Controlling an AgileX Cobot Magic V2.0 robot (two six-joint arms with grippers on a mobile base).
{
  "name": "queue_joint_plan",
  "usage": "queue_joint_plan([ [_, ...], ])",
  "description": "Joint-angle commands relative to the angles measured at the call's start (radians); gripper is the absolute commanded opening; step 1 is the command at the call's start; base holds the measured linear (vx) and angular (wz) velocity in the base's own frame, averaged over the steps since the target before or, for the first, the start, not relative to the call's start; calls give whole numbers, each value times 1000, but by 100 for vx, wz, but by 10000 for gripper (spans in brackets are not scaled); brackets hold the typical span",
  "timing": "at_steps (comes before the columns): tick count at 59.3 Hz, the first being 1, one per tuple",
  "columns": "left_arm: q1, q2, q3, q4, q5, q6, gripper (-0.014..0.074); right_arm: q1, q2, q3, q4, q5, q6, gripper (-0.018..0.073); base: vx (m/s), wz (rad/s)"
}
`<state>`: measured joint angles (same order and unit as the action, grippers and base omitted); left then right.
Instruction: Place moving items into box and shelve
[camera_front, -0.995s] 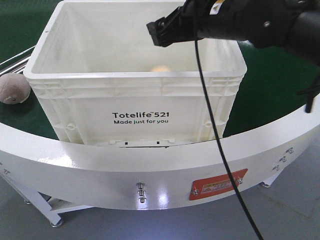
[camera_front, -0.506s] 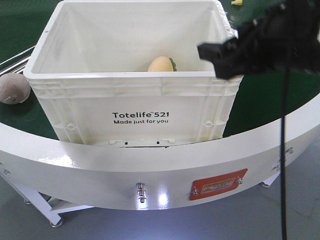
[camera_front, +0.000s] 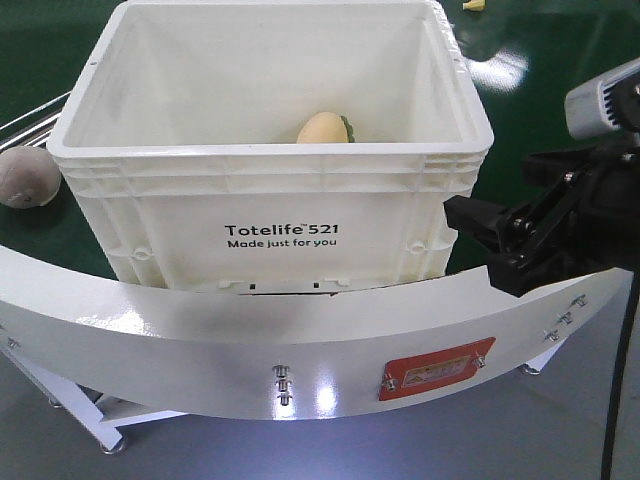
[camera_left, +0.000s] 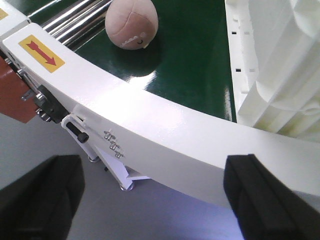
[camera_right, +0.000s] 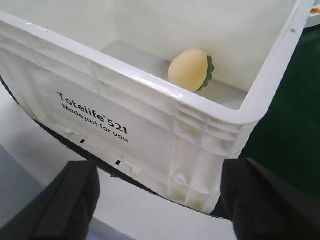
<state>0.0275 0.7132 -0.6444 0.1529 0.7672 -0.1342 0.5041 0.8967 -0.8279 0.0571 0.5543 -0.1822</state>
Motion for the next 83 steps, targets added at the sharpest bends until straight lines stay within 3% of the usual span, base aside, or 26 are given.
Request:
queue_joint_plan([
  [1, 3, 83, -76, 22, -41, -11, 668, -4, -14, -29, -6, -75, 4, 546, 0, 0],
  [14, 21, 329, -242, 101, 30, -64, 643, -4, -14, -29, -5, -70, 4, 546, 0, 0],
  [24, 112, 537, -416, 101, 112, -24, 632, -4, -14, -29, -5, -70, 4, 546, 0, 0],
  [29, 177, 629, -497, 29, 121, 47, 620, -4, -14, -29, -5, -70, 4, 546, 0, 0],
  [39, 271, 785, -633, -315, 108, 298, 608, -4, -14, -29, -5, -70, 4, 546, 0, 0],
  [46, 268, 874, -706, -393, 104, 360, 608, -4, -14, -29, -5, -70, 4, 546, 0, 0],
  [57, 266, 1023, -807, -416, 97, 367, 617, -4, -14, -29, -5, -70, 4, 546, 0, 0],
  [83, 264, 1251, -936, -424, -101, 366, 648, -4, -14, -29, -5, -70, 4, 546, 0, 0],
])
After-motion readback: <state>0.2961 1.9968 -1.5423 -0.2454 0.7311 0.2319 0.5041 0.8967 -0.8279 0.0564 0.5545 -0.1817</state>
